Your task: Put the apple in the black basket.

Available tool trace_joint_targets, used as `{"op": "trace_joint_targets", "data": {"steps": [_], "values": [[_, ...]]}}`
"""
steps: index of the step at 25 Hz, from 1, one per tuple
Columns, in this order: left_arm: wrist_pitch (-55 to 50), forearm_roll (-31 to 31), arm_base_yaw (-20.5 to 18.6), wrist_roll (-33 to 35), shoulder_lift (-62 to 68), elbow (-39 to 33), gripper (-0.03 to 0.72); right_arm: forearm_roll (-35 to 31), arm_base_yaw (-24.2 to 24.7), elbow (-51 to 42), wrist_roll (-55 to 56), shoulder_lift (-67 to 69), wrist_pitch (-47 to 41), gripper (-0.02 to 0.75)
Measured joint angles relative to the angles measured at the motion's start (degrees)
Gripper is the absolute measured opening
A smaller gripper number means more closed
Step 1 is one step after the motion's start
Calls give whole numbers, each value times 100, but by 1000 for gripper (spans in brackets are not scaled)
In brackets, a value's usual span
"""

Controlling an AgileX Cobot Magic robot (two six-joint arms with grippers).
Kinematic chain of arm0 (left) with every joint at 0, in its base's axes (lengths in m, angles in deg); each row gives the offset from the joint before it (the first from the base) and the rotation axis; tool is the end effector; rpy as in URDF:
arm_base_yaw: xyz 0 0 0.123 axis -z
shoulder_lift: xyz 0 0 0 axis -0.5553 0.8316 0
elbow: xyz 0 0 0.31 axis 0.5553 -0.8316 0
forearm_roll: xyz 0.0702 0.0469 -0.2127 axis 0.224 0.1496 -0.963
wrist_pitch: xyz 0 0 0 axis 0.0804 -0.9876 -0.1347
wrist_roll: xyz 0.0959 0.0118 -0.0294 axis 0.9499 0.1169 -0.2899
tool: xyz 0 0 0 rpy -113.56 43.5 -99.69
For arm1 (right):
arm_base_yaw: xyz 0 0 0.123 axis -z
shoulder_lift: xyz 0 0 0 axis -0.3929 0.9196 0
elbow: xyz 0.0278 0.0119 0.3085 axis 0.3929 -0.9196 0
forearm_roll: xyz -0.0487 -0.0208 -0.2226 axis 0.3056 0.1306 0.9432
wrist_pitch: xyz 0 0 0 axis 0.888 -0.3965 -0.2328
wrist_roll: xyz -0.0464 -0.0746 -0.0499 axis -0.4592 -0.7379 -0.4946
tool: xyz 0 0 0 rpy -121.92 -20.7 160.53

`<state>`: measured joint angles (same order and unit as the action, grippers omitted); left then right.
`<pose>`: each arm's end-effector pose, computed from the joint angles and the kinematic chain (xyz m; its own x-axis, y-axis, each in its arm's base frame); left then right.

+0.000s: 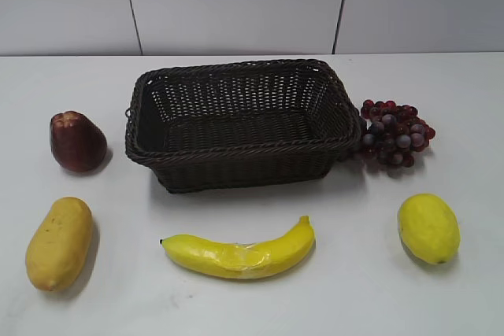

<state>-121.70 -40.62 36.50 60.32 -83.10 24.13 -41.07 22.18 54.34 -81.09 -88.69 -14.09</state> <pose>-0.0433 -0.0144 0.2554 -0.4737 0.0788 -0.8772 0.2172 0.9757 -0.0296 -0.0406 -0.0058 0.2624 -0.4347 -0.0297 -0.9001 0.0197 0.9989 -0.0424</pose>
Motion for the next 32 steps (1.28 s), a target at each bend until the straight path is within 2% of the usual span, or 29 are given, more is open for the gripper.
{"op": "trace_joint_targets", "data": {"steps": [12, 23, 27, 32], "values": [[0, 5, 0, 0, 0, 0, 651, 0, 0, 0, -5, 0, 0, 571], [213, -64, 0, 0, 89, 79, 613, 0, 0, 0, 0, 0, 0, 571], [1013, -328, 0, 0, 971, 280, 613, 0, 0, 0, 0, 0, 0, 571], [2054, -676, 0, -5, 2913, 491, 613, 0, 0, 0, 0, 0, 0, 571]]}}
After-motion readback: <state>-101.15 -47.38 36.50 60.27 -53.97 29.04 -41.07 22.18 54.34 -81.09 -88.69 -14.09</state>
